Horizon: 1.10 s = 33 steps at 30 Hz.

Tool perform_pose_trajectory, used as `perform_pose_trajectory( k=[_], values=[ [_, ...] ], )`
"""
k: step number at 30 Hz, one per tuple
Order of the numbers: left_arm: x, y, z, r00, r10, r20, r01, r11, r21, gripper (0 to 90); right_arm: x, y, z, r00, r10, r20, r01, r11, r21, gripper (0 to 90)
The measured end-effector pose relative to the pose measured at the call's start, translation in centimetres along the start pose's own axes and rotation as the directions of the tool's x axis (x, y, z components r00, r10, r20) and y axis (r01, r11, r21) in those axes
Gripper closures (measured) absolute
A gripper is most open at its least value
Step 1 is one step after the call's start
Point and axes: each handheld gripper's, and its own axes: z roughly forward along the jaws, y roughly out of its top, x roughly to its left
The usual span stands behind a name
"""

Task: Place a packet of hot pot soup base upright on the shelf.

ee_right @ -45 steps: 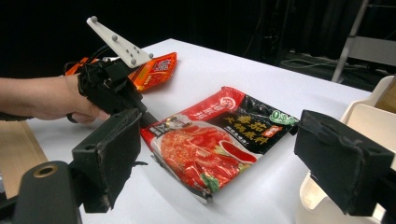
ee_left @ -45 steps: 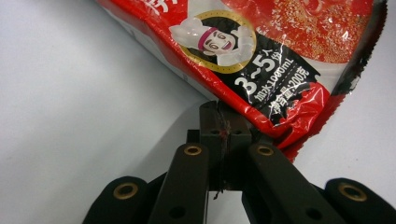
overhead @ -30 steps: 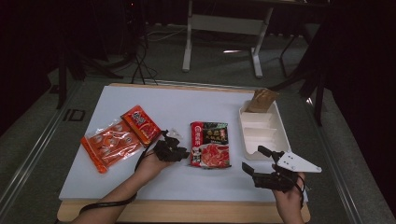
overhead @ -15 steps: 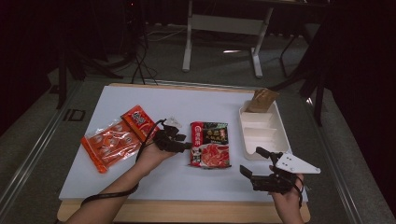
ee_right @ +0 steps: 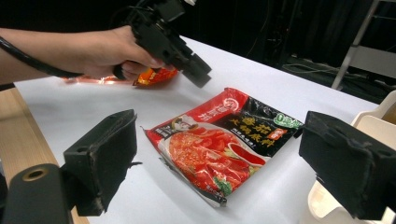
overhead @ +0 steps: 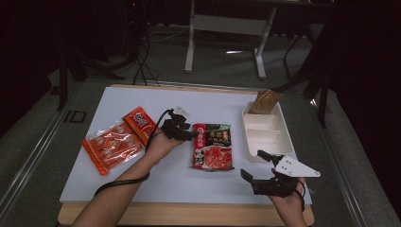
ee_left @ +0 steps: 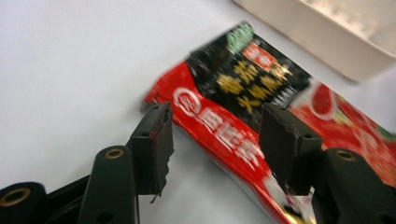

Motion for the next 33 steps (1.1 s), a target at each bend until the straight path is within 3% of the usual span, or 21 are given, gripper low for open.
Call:
perform_pose_trajectory(
  k=[5,8,20,23,27,30,33],
  values=[
    [0.6,0.3,1.3,0.9998,-0.014,-0.012,0.015,0.9999,0.009,44.8,-0.1,-0.1,0.0,1.0000,0.003,0.000,-0.003,1.0000,0.004,12.8],
    [0.9,0.6,1.9,0.9997,-0.002,-0.023,0.002,0.9999,0.010,44.7,0.0,-0.1,0.0,1.0000,-0.002,-0.002,0.002,1.0000,0.005,12.8],
    [3.1,0.6,4.5,0.9966,-0.063,-0.054,0.063,0.9980,0.004,42.0,0.2,-0.1,0.2,0.9998,-0.014,-0.012,0.015,0.9997,0.019,12.9],
    [2.6,0.7,5.1,0.9967,-0.036,-0.074,0.038,0.9989,0.028,41.9,0.1,-0.3,0.4,0.9999,-0.012,-0.007,0.012,0.9992,0.038,13.0],
    [2.7,0.6,5.9,0.9976,-0.048,-0.050,0.050,0.9977,0.045,41.8,0.1,-0.3,0.5,0.9999,-0.006,-0.012,0.007,0.9991,0.043,13.0],
    [2.3,0.2,6.7,0.9990,-0.037,-0.025,0.039,0.9945,0.098,40.6,0.2,-0.3,0.4,0.9999,-0.009,-0.012,0.010,0.9992,0.040,13.0],
    [2.1,0.1,6.7,0.9984,-0.056,-0.012,0.057,0.9944,0.089,45.7,0.1,-0.3,0.5,0.9999,-0.006,-0.012,0.007,0.9991,0.041,13.1]
  ],
)
